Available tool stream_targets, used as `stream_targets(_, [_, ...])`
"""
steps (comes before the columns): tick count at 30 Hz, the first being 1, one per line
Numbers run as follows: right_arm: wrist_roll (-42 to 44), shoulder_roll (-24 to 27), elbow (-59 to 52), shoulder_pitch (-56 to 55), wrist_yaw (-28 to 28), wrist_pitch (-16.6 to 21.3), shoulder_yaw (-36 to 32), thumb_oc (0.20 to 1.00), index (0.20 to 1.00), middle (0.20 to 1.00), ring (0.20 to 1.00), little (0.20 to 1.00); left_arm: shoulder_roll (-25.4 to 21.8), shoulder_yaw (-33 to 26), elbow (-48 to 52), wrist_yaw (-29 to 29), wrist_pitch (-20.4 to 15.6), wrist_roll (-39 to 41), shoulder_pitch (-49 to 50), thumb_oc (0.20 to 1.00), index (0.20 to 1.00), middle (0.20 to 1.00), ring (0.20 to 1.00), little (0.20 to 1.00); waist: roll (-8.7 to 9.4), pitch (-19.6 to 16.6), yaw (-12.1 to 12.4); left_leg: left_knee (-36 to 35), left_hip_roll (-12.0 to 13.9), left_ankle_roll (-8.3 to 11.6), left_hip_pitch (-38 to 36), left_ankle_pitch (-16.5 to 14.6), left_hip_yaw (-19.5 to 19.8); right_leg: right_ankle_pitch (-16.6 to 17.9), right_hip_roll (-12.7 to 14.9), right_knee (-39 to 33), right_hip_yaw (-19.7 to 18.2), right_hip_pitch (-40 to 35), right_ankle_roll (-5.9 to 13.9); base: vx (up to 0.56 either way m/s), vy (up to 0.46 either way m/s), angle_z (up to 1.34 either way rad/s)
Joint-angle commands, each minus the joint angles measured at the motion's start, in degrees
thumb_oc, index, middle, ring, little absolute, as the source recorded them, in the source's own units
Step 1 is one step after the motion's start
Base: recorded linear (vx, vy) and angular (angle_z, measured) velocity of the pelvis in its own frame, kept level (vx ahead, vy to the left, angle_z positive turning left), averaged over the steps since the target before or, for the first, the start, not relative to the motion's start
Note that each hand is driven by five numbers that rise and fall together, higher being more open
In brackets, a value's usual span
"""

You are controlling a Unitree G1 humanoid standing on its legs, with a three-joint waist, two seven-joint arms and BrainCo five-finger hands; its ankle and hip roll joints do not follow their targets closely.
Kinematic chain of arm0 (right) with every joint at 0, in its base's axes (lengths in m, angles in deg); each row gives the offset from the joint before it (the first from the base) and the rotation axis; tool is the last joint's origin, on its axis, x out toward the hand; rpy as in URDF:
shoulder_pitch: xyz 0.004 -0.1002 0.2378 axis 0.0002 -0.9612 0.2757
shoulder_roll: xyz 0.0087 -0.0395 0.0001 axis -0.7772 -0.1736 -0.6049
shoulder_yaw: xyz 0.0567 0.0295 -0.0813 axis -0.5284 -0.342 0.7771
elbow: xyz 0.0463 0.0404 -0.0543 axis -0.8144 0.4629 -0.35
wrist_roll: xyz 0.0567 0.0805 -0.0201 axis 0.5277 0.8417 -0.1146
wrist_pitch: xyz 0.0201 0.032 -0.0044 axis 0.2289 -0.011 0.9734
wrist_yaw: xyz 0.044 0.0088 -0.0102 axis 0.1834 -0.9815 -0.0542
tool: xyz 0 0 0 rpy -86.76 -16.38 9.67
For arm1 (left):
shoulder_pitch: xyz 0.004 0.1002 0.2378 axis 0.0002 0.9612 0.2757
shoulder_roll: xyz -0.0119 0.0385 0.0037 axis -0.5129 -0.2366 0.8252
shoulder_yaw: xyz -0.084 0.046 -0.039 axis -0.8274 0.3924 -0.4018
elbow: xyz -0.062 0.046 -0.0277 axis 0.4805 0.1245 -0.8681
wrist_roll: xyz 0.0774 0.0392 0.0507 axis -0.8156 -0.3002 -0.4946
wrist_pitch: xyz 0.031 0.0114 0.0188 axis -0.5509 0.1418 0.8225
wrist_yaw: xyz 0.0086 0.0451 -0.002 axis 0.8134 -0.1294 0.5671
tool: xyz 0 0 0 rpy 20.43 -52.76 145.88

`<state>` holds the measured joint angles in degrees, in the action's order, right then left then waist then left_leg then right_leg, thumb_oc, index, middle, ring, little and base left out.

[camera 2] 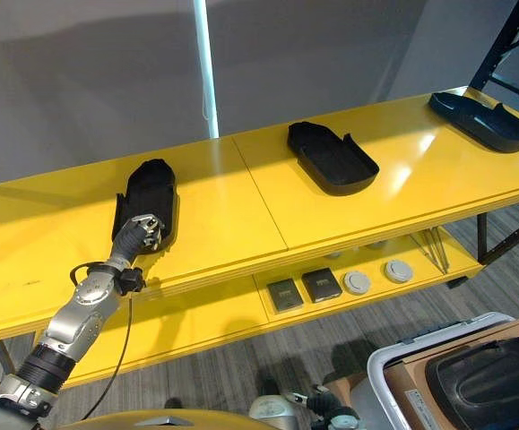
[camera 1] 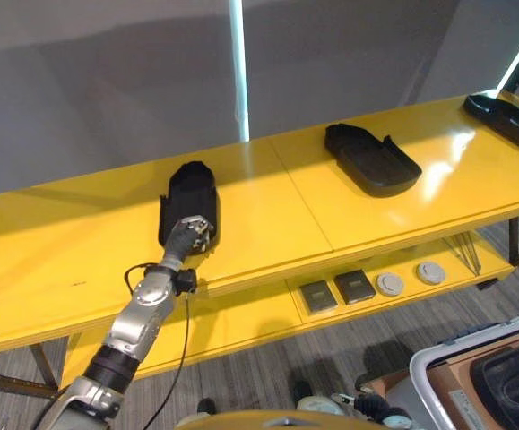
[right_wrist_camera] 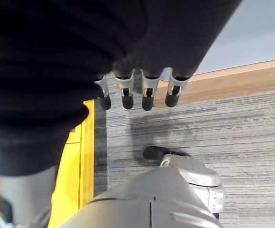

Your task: Move parts from the plastic box to the shelf.

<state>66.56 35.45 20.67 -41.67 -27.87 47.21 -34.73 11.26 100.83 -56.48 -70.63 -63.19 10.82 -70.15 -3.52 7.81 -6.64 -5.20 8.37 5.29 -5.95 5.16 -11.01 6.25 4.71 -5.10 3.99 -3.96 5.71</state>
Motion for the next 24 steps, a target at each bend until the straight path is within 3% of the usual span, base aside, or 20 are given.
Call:
stream_targets(1, [0.3, -0.8, -0.7, 2.1, -0.8, 0.6, 1.3, 1.000, 1.000, 1.000, 1.000, 1.000, -0.4, 0.1, -2.1, 1.8, -3.3, 0.2, -4.5, 0.200, 0.200, 0.200, 0.200, 0.200, 1.89, 3.0, -0.9, 0.2, -0.5, -1.32, -1.3, -4.0, -1.7, -3.5, 0.6, 0.1, 2.2, -2.6, 0.55, 0.03, 0.002, -0.01])
stream_targets(12, [-0.9, -0.2, -2.1, 0.8, -1.2, 0.6, 2.1, 1.000, 1.000, 1.000, 1.000, 1.000, 1.5, -0.5, -9.4, 5.7, -6.1, -0.9, -10.0, 0.200, 0.200, 0.200, 0.200, 0.200, 1.77, 4.1, -3.5, 0.2, -0.4, -1.14, -0.7, -3.6, -2.8, -3.3, 0.4, 0.1, 0.5, -1.6, 0.83, 0.01, 0.006, -0.04])
stream_targets(16, [-1.5, -0.2, -1.1, 0.8, -1.3, 0.7, 1.6, 1.000, 1.000, 1.000, 1.000, 1.000, 1.4, -1.3, -6.2, 3.6, -9.1, 1.7, -9.9, 0.200, 0.200, 0.200, 0.200, 0.200, 1.64, 4.5, -3.3, 0.2, -0.5, -1.11, -0.9, -3.7, -2.4, -3.4, 0.3, 0.1, 0.6, -1.9, 0.67, -0.01, 0.004, -0.04])
stream_targets(18, [-1.1, -0.5, 0.6, 1.1, -1.4, 1.7, 0.3, 1.000, 1.000, 1.000, 1.000, 1.000, 1.0, -2.7, 3.3, -1.1, -10.6, 2.9, -8.0, 0.200, 0.200, 0.200, 0.200, 0.200, 1.53, 4.1, -2.2, 0.2, -0.6, -1.08, -1.1, -3.7, -1.7, -3.7, 0.3, 0.1, 1.1, -2.6, 0.41, -0.02, 0.000, 0.05])
stream_targets(19, [-1.1, -0.5, 0.6, 1.1, -1.4, 1.7, 0.3, 1.000, 1.000, 1.000, 1.000, 1.000, 1.0, -2.7, 3.3, -1.1, -10.6, 2.9, -8.0, 0.200, 0.200, 0.200, 0.200, 0.200, 1.53, 4.1, -2.2, 0.2, -0.6, -1.08, -1.1, -3.7, -1.7, -3.7, 0.3, 0.1, 1.1, -2.6, 0.41, -0.05, -0.003, 0.09])
stream_targets(20, [-0.4, -0.7, 1.1, 1.5, -1.2, 2.1, -0.2, 1.000, 1.000, 1.000, 1.000, 1.000, 0.4, -3.3, 8.9, -2.9, -11.0, 2.5, -7.0, 0.856, 0.856, 0.856, 0.856, 0.856, 1.44, 3.8, -1.4, 0.2, -0.7, -1.07, -1.2, -3.8, -1.3, -3.8, 0.3, 0.1, 1.6, -2.9, 0.31, -0.05, -0.003, 0.07])
stream_targets(21, [-0.1, -0.9, 1.2, 1.5, -1.0, 2.3, -0.3, 1.000, 1.000, 1.000, 1.000, 1.000, 0.1, -3.7, 11.4, -3.7, -11.9, 2.6, -6.2, 1.000, 1.000, 1.000, 1.000, 1.000, 1.49, 3.6, -1.1, 0.2, -0.7, -1.05, -1.3, -3.8, -1.0, -3.9, 0.4, 0.1, 1.8, -3.1, 0.28, -0.06, -0.004, 0.10])
stream_targets(24, [0.5, -1.4, 0.9, 1.7, -0.4, 2.4, -0.5, 1.000, 1.000, 1.000, 1.000, 1.000, -1.1, -4.9, 17.3, -4.4, -13.8, 0.5, -5.0, 1.000, 1.000, 1.000, 1.000, 1.000, 1.57, 2.9, -0.2, 0.2, -0.8, -1.01, -1.4, -3.9, -0.6, -3.9, 0.4, 0.1, 2.3, -3.4, 0.34, -0.10, 0.002, 0.15])
